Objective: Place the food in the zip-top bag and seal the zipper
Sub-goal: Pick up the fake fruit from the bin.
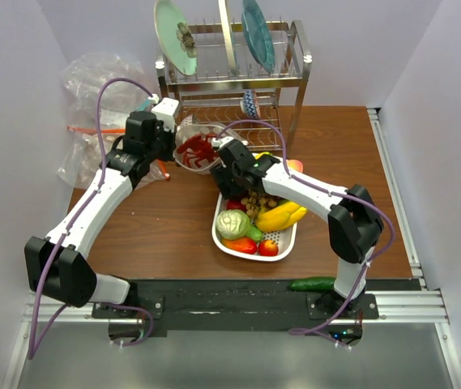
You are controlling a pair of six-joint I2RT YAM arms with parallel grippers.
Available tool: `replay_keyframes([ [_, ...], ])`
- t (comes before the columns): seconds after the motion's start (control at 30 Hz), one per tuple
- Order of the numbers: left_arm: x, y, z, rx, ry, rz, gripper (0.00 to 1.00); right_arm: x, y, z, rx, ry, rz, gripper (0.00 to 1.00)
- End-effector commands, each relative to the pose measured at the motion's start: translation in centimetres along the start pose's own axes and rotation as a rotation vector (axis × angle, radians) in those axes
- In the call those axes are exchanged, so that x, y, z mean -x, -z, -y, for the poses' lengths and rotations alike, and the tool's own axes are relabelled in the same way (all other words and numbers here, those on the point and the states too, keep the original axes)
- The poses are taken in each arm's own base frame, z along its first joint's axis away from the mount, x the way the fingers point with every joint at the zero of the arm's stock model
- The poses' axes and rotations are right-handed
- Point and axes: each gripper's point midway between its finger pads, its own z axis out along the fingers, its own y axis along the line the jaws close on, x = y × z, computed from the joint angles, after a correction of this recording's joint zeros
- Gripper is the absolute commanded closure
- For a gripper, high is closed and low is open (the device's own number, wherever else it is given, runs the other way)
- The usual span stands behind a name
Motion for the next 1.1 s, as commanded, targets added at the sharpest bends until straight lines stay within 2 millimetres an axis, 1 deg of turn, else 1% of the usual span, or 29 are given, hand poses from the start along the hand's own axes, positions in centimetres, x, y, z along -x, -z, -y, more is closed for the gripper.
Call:
replay_keyframes([
  [0.0, 1.9, 1.2, -0.5, 0.008, -0.013, 0.074, 1.00, 1.8, 1.7, 0.1, 0.011, -0.035, 0.069, 0.45],
  [0.07, 1.9, 1.2, -0.5, 0.008, -0.013, 0.074, 1.00, 2.7, 2.7, 0.2, 0.014, -0.039, 0.098, 0.44],
  [0.1, 1.9, 1.2, -0.5, 0.008, -0.015, 0.076, 1.00, 2.8, 3.2, 0.3, 0.011, -0.032, 0.095, 0.44],
  [0.13, 1.8, 1.2, -0.5, 0.008, -0.015, 0.074, 1.00, 3.8, 4.3, 0.4, 0.016, -0.037, 0.122, 0.44],
  [0.2, 1.8, 1.2, -0.5, 0.008, -0.015, 0.074, 1.00, 4.2, 5.4, 0.6, 0.022, -0.031, 0.128, 0.44],
  [0.27, 1.8, 1.2, -0.5, 0.008, -0.015, 0.074, 1.00, 5.4, 7.3, 0.7, 0.034, -0.036, 0.168, 0.44],
  [0.33, 1.9, 1.3, -0.5, 0.008, -0.015, 0.076, 1.00, 5.9, 8.7, 0.9, 0.041, -0.031, 0.184, 0.43],
  [0.37, 1.8, 1.2, -0.5, 0.010, -0.015, 0.074, 1.00, 6.5, 9.9, 1.1, 0.047, -0.029, 0.210, 0.43],
  [0.4, 1.8, 1.2, -0.5, 0.008, -0.015, 0.073, 1.00, 6.5, 10.6, 1.2, 0.053, -0.025, 0.216, 0.43],
  [0.53, 1.8, 1.1, -0.5, 0.008, -0.016, 0.073, 1.00, 8.3, 13.6, 1.0, 0.100, -0.015, 0.280, 0.42],
  [0.57, 1.7, 1.1, -0.5, 0.008, -0.016, 0.070, 1.00, 8.8, 14.2, 0.9, 0.109, -0.009, 0.299, 0.42],
  [0.6, 1.8, 1.1, -0.5, 0.008, -0.016, 0.071, 1.00, 9.8, 14.9, 0.9, 0.116, -0.008, 0.327, 0.42],
  [0.67, 1.8, 1.1, -0.5, 0.010, -0.016, 0.071, 1.00, 10.9, 15.6, 0.7, 0.126, 0.005, 0.360, 0.41],
  [0.7, 1.7, 1.1, -0.5, 0.010, -0.016, 0.069, 1.00, 12.1, 15.8, 0.5, 0.131, 0.008, 0.384, 0.41],
  [0.73, 1.8, 1.1, -0.5, 0.008, -0.016, 0.073, 1.00, 12.7, 15.9, 0.4, 0.136, 0.010, 0.394, 0.41],
  [0.77, 1.7, 1.1, -0.5, 0.008, -0.016, 0.070, 1.00, 13.3, 15.7, 0.2, 0.142, 0.014, 0.398, 0.41],
  [0.8, 1.8, 1.1, -0.4, 0.007, -0.017, 0.073, 1.00, 14.4, 15.7, -0.2, 0.155, 0.015, 0.414, 0.41],
  [0.87, 1.6, 1.1, -0.5, 0.010, -0.016, 0.068, 1.00, 15.4, 15.0, -1.0, 0.177, 0.019, 0.421, 0.41],
  [0.9, 1.6, 1.1, -0.5, 0.008, -0.015, 0.069, 1.00, 16.6, 15.6, -1.4, 0.197, 0.016, 0.448, 0.41],
  [0.93, 1.5, 1.0, -0.5, 0.010, -0.015, 0.068, 1.00, 16.7, 14.1, -1.8, 0.198, 0.019, 0.430, 0.41],
  [0.97, 1.5, 1.0, -0.5, 0.008, -0.015, 0.068, 1.00, 17.1, 14.0, -1.9, 0.199, 0.017, 0.437, 0.41],
  [1.0, 1.5, 1.1, -0.5, 0.008, -0.015, 0.068, 1.00, 18.1, 13.9, -2.1, 0.201, 0.013, 0.461, 0.41],
  [1.03, 1.6, 1.1, -0.5, 0.008, -0.015, 0.071, 1.00, 18.2, 12.9, -2.4, 0.199, 0.013, 0.455, 0.41],
  [1.07, 1.6, 1.1, -0.5, 0.007, -0.015, 0.070, 1.00, 18.5, 12.5, -2.6, 0.199, 0.011, 0.461, 0.41],
])
